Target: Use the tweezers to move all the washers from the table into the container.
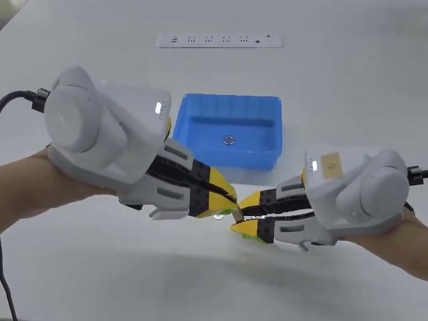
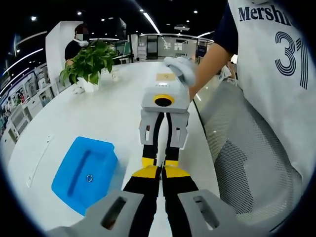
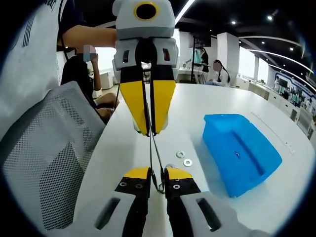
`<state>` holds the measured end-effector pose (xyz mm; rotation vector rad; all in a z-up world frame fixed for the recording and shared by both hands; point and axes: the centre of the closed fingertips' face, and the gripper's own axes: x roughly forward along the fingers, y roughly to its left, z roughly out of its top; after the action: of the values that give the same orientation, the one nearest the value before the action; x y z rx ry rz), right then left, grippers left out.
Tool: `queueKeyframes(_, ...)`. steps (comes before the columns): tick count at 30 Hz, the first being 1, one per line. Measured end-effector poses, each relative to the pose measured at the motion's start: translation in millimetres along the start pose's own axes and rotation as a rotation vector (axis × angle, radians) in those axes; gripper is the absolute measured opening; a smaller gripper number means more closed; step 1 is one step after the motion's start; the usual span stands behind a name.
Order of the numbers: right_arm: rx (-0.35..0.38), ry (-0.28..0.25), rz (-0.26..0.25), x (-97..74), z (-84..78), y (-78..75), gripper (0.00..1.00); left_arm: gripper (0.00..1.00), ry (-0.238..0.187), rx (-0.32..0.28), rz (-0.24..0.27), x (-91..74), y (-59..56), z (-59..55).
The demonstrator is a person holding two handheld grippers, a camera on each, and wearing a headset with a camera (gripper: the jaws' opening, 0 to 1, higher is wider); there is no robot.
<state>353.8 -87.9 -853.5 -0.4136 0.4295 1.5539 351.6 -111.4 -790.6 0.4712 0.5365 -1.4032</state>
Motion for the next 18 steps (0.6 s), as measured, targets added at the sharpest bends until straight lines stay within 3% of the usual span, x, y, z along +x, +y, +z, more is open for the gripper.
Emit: queueKeyframes(18,-0.019,0.021,-0.016,-10.5,-2.8,0.8,0.11,0.06,0.022,0.014,-0.010,3.6,-0.4,3.2)
